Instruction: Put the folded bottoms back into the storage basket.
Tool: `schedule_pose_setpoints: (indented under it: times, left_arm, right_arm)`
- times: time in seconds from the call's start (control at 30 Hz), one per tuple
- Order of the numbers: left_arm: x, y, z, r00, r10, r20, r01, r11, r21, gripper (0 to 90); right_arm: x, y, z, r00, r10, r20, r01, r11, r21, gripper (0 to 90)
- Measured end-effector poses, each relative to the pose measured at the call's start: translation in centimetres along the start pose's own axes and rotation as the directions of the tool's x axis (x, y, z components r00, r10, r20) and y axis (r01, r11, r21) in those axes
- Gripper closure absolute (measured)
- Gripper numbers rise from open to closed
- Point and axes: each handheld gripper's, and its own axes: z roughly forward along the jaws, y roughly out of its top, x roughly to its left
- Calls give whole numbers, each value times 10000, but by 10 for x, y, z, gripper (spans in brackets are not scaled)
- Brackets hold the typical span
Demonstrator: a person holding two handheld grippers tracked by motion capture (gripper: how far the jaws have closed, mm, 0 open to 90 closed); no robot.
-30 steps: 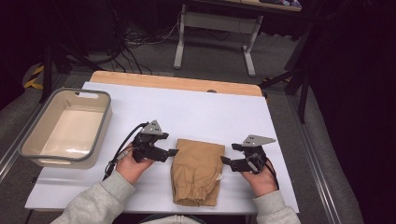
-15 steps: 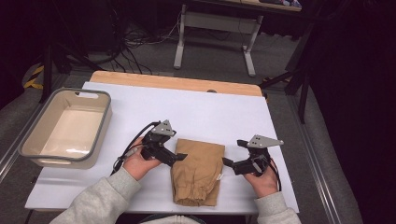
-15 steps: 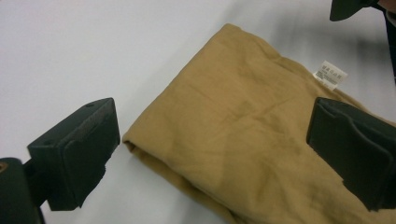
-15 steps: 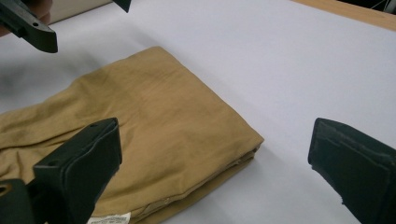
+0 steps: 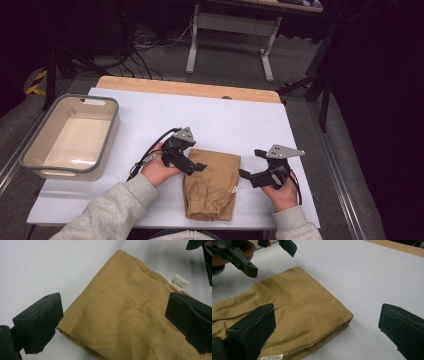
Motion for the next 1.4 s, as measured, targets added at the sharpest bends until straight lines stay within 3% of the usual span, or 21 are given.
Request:
schedule_pose_setpoints:
  times: [0.3,0.47,0.67,0.97,1.4]
  left_arm:
    - [16,4,19,10000,-14,-48,16,9989,468,37]
    - [21,6,28,9997,-248,-85,253,9972,701,31]
    - [26,2,39,9987,-451,223,422,9924,1158,32]
    - [24,1,50,9977,-436,513,329,9804,1943,32]
    - [21,0,52,9969,-458,635,315,9771,2102,2]
  right_arm:
    - [-1,-1,1,9999,68,-144,-68,10000,12,16]
    - [-2,-2,1,9997,118,-197,-117,9999,75,16]
    - [-3,-3,2,9996,143,-234,-140,9998,116,16]
    - [-3,-4,3,9996,170,-224,-166,9997,175,18]
    - [-4,-4,4,9976,375,-578,-365,9992,175,21]
